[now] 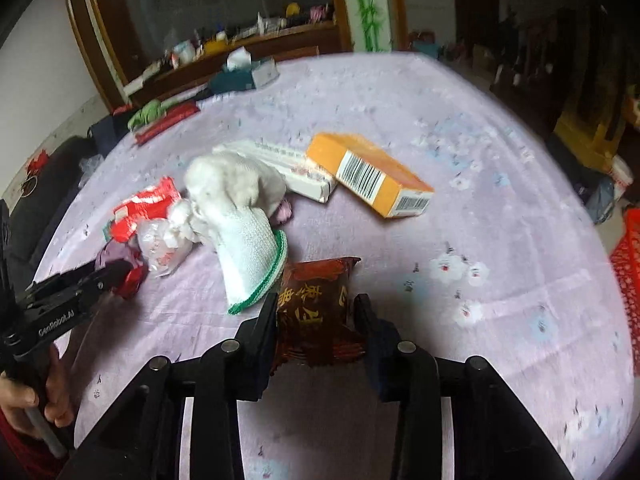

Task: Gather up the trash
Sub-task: 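Grasp the lilac plastic bag with left tool while right tool grasps brown candy wrapper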

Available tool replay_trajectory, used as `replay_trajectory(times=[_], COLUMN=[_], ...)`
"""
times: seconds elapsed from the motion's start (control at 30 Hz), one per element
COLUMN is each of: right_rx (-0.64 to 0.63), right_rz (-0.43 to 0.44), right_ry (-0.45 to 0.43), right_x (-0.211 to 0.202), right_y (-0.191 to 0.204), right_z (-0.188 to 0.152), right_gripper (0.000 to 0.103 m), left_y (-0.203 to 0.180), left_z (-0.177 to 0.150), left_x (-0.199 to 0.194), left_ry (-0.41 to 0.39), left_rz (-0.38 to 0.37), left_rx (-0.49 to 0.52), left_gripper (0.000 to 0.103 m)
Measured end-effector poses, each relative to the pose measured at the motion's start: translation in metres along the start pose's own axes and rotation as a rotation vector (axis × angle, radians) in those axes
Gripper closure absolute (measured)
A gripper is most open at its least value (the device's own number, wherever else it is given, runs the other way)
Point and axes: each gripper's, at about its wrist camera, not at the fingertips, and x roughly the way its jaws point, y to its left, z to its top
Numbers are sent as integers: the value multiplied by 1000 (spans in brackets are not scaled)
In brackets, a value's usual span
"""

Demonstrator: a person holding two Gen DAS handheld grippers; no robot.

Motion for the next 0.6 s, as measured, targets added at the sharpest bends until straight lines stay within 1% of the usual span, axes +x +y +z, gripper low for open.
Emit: replay_trajectory(times=[0.03, 0.1, 0.13, 0.2, 0.27, 0.33, 0.47, 0.6], right_rx=[-6, -22, -27, -50, -62, -91, -99, -88], right_rz=[-11, -35, -45, -73, -91, -126, -145, -155], right_ry=[-30, -77, -89, -104, -124, -144, -174, -180], right_x=[-5, -10, -11, -9, -9, -8, -12, -13], right_y=[4, 11, 14, 20, 24, 30, 33, 31], right_z=[-4, -10, -11, -12, -13, -14, -16, -17], right_gripper=[63, 63, 63, 63, 63, 63, 63, 63], left_y=[-3, -13, -16, -29, -34, -37, -47, -57], left_z=[-2, -8, -9, -13, -13, -14, -15, -18], left_x=[-5, -16, -19, -24, -26, -27, -22, -21], left_ry=[-22, -66, -86, -129, -139, -150, -132, -129], left_rz=[5, -13, -17, 2, -1, 9, -7, -15], left_rx=[2, 10, 12, 45, 61, 68, 84, 109], left_gripper=[53, 53, 53, 53, 53, 53, 53, 53])
